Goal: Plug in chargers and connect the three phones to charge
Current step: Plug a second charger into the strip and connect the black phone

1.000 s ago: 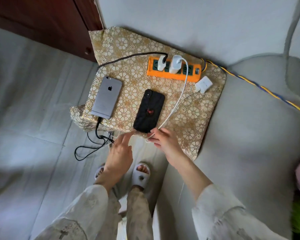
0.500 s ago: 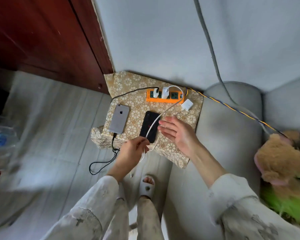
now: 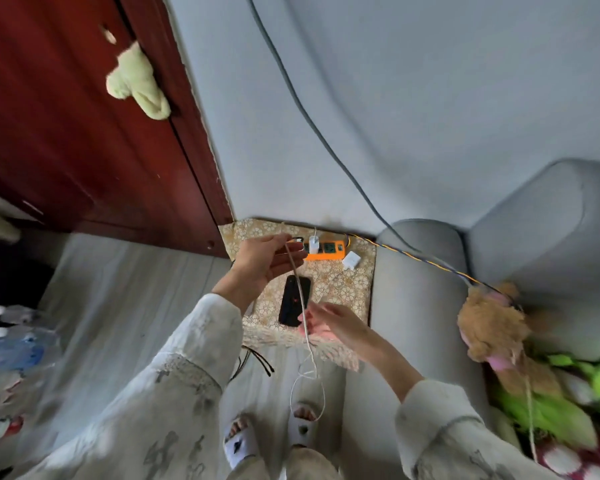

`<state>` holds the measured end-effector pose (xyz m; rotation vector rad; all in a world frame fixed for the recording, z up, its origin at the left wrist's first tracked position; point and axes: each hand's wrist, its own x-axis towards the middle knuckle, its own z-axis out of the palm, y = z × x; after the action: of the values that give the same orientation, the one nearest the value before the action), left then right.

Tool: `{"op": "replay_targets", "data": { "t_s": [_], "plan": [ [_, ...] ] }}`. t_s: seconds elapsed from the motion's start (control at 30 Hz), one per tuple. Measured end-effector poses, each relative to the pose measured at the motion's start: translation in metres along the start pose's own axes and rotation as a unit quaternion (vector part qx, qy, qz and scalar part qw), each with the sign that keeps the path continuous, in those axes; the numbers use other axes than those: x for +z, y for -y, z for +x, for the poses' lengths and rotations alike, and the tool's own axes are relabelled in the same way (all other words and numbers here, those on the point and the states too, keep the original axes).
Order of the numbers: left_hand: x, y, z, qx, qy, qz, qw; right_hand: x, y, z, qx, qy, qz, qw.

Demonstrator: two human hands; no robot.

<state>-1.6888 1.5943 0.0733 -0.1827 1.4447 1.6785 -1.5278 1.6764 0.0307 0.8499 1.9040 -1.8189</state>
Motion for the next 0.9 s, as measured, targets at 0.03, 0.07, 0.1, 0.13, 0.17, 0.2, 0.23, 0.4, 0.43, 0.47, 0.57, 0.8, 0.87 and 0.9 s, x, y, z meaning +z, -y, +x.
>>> {"op": "replay_targets", "data": {
  "t_s": [0.03, 0.07, 0.1, 0.13, 0.17, 0.2, 0.23, 0.4, 0.43, 0.47, 0.57, 0.8, 0.87, 0.9],
  "plan": [
    [0.001, -0.002, -0.003, -0.003, 0.006, -0.007, 1.000, -0.005, 0.007, -0.007, -0.019, 0.012, -0.011, 1.000],
    [0.002, -0.003, -0.006, -0.005, 0.009, -0.011, 1.000, -0.009, 0.015, -0.013, -0.036, 0.025, -0.017, 0.999],
    [0.003, -0.004, -0.009, -0.006, 0.009, -0.010, 1.000, -0.013, 0.022, -0.019, -0.048, 0.034, -0.018, 0.998],
    [0.004, -0.003, -0.014, -0.005, 0.007, 0.003, 1.000, -0.017, 0.028, -0.024, -0.054, 0.038, -0.007, 0.998],
    [0.004, -0.002, -0.020, -0.002, 0.003, 0.026, 1.000, -0.019, 0.034, -0.030, -0.057, 0.034, 0.020, 0.998],
    [0.004, 0.001, -0.027, 0.002, 0.002, 0.053, 0.999, -0.020, 0.040, -0.035, -0.061, 0.023, 0.054, 0.996],
    [0.003, 0.005, -0.035, 0.006, 0.007, 0.082, 0.997, -0.022, 0.047, -0.039, -0.067, 0.009, 0.092, 0.993],
    [-0.009, 0.023, -0.081, -0.002, 0.157, 0.227, 0.961, -0.032, 0.099, -0.051, -0.098, -0.010, 0.322, 0.942],
    [-0.010, 0.024, -0.089, -0.005, 0.191, 0.261, 0.946, -0.034, 0.111, -0.053, -0.098, -0.006, 0.352, 0.931],
    [-0.009, 0.025, -0.095, 0.000, 0.217, 0.296, 0.930, -0.035, 0.121, -0.055, -0.100, 0.001, 0.376, 0.921],
    [-0.002, 0.018, -0.109, 0.063, 0.212, 0.352, 0.910, -0.035, 0.146, -0.061, -0.121, 0.031, 0.449, 0.885],
    [0.000, -0.039, -0.125, 0.151, 0.146, 0.231, 0.950, -0.026, 0.144, -0.056, -0.128, -0.012, 0.309, 0.942],
    [0.000, -0.062, -0.125, 0.163, 0.137, 0.126, 0.969, -0.013, 0.127, -0.052, -0.101, 0.029, 0.253, 0.962],
    [0.000, -0.073, -0.125, 0.164, 0.137, 0.073, 0.974, -0.007, 0.120, -0.051, -0.091, 0.066, 0.228, 0.967]
  ]
}}
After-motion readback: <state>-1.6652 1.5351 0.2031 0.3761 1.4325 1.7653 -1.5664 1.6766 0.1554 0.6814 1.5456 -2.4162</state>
